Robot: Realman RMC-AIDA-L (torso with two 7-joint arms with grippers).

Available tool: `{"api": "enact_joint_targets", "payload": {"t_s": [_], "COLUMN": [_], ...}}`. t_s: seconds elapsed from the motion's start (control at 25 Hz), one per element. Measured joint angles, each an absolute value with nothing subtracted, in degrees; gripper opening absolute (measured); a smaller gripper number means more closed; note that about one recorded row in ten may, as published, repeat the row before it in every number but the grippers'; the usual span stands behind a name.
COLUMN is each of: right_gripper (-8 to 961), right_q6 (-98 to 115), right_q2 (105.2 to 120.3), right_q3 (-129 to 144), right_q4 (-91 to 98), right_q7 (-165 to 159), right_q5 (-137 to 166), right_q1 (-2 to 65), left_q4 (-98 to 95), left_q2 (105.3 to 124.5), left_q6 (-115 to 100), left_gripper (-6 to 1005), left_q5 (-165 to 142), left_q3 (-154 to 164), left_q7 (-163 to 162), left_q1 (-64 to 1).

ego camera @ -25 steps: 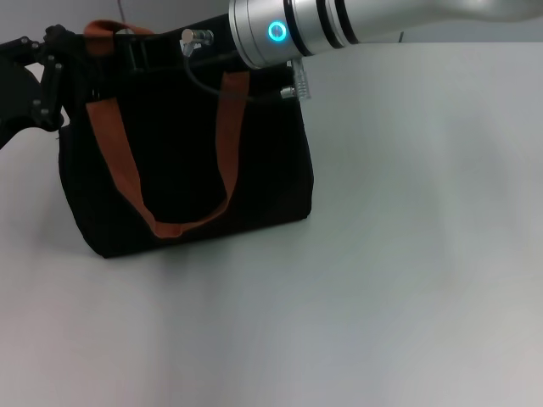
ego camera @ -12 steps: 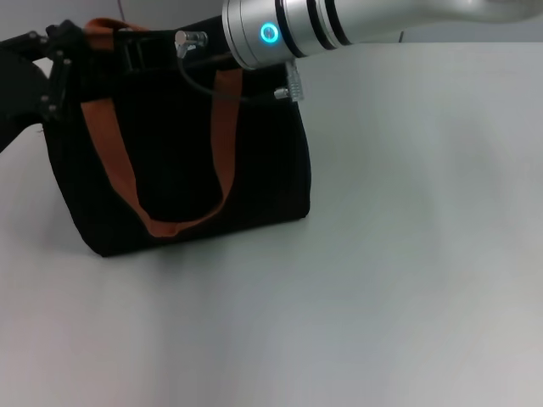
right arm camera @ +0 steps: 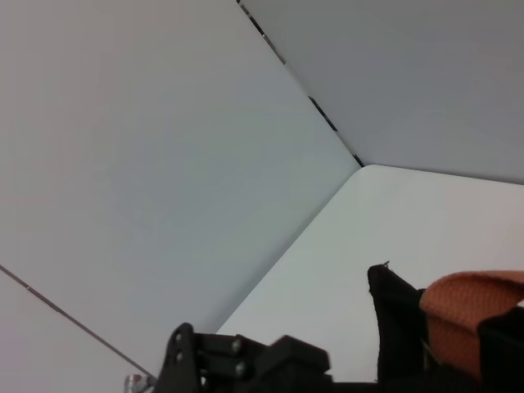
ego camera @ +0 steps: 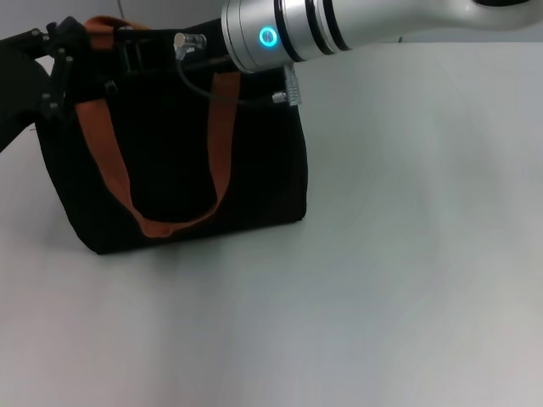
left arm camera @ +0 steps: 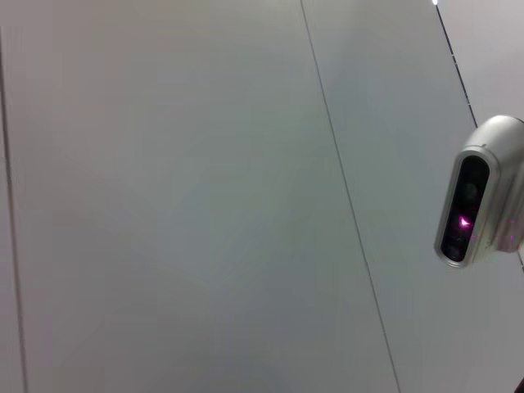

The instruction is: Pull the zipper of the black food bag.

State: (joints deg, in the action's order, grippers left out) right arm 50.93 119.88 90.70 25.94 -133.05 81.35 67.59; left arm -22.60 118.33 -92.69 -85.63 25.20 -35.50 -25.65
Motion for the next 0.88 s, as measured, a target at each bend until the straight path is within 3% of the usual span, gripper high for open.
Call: {"api": "enact_joint_targets", "payload": {"t_s": [0.48, 0.88], "right_gripper": [129, 75], "right_q6": [50.22, 49.94], "right_q2": [119.89, 119.88], "right_q3": [91.45, 93.73], "right_q4": [26.98, 33.55], "right_q7": [-130.69, -129.59], "right_q5": [81.41, 81.84], "right_q1": [66.78, 61.58], "left_q4": [-22.67, -22.69], "left_q2": [118.3, 118.15], "left_q6": [-93.99, -92.8], "left_gripper": [24, 23], "left_q5": [-85.6, -85.54], "left_q3": [25.04, 24.07], "left_q7": [-35.51, -35.19], "left_q1": [-24.4, -24.21]}}
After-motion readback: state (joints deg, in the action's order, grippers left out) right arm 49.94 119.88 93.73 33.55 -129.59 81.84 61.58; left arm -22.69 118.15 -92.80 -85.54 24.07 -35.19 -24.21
